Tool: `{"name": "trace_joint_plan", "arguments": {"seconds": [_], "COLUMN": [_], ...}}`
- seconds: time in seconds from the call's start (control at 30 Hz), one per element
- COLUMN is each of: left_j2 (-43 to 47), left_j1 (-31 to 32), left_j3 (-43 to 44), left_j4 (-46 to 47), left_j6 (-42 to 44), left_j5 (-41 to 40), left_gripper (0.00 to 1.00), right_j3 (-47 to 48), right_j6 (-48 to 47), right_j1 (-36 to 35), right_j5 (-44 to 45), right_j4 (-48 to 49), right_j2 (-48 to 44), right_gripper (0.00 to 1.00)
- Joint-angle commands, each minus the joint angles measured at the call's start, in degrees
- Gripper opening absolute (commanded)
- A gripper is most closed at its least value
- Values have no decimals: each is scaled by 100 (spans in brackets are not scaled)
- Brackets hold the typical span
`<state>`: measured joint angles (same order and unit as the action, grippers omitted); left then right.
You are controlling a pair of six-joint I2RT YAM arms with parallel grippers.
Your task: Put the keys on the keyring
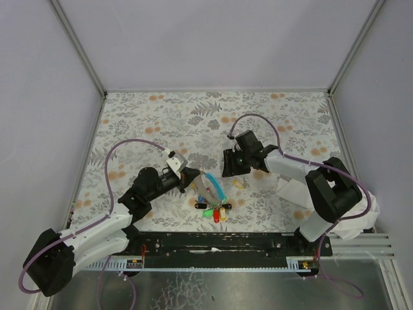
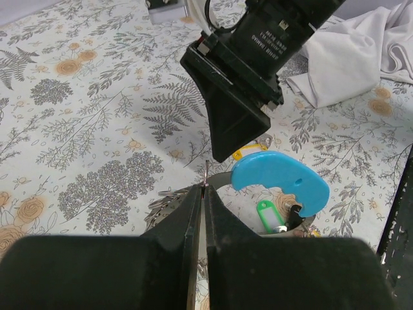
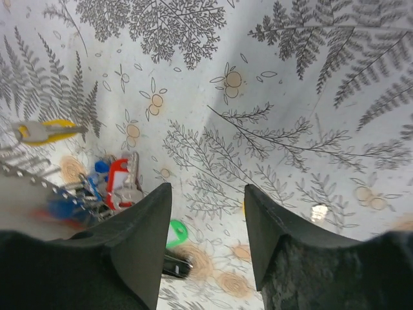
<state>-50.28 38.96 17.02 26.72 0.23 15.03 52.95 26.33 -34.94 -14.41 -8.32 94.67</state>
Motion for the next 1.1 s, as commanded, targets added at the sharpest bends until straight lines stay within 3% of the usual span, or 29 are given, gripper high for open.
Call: {"name": "trace_joint_plan", "arguments": {"seconds": [0.0,0.1,0.27,0.6,1.07], "left_j2": [133,88,56,13,-175], "left_j1": [25,25,24,24,24], "left_j3": [23,34,30,56,61], "left_j4": [184,184,208,207,331], "left_j6": [-16,-17,-19,-11,-26], "left_j5": [-92,-56,-26,61,143], "left_gripper": [0,0,0,0,0], "right_j3": [397,406,562,536,375], "right_j6": [-1457,-2008,-2507,-2636,-2244], "right_j1": [-39,-31,-5,-5,-17], "right_j5": [368,550,244,459,923], "right_j4": [-1148,-1521,-1740,-1878,-1866], "right_j2": [-378,-491,-272,27,316], "right_gripper": [57,62,62,61,44]}}
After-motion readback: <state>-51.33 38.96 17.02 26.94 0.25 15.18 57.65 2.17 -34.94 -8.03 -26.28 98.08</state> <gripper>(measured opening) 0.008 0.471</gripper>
